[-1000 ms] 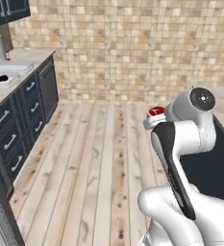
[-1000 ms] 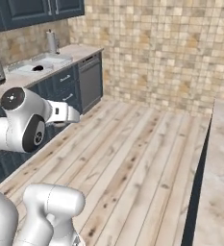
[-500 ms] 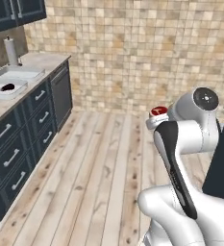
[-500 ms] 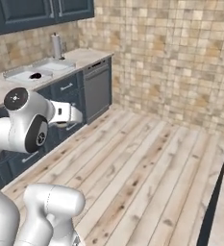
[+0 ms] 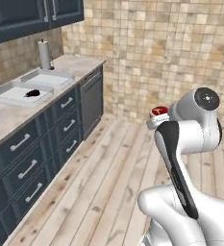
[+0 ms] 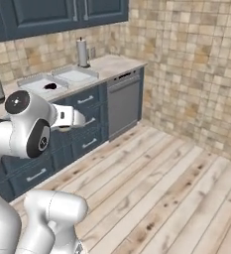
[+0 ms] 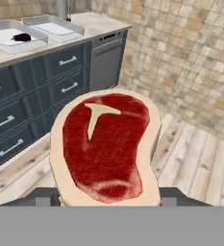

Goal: Place one eggplant and one steak in each tupperware on the nearby counter, to pack two identical lunches.

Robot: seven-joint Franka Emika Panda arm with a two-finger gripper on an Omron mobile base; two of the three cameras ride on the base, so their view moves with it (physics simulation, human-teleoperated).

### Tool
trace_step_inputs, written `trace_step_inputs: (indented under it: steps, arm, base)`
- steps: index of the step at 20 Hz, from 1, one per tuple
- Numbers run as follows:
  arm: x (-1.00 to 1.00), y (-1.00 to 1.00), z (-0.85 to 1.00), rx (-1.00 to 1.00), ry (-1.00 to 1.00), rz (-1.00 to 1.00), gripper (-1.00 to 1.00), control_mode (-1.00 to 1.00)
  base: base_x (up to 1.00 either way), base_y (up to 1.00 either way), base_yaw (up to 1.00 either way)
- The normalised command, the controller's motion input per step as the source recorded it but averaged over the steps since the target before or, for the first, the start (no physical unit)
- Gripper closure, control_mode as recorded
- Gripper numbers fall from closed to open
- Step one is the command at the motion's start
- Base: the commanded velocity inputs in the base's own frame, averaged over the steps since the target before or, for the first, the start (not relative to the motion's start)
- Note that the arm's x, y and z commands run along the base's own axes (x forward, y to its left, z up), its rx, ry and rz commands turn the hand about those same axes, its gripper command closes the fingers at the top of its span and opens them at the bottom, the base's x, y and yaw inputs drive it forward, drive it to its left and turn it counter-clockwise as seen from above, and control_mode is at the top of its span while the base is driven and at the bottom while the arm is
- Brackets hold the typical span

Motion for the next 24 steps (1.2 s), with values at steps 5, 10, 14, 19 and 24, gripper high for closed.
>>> trace_step_inputs:
  steps: [5,10,14,19,24]
  arm:
    - [0.00,0.00,0.00,0.00,0.00,0.00,1.00,1.00]
    - [0.00,0.00,0.00,0.00,0.00,0.00,1.00,1.00]
    - [0.00,0.00,0.00,0.00,0.00,0.00,1.00,1.00]
    - [0.00,0.00,0.00,0.00,0.00,0.00,1.00,1.00]
    - [0.00,0.00,0.00,0.00,0.00,0.00,1.00,1.00]
  base:
    - [1.00,0.00,0.45]
    - [1.00,-0.06,0.55]
    - [1.00,-0.18,0.53]
    - [1.00,-0.40,0.44]
    - [1.00,-0.26,0.49]
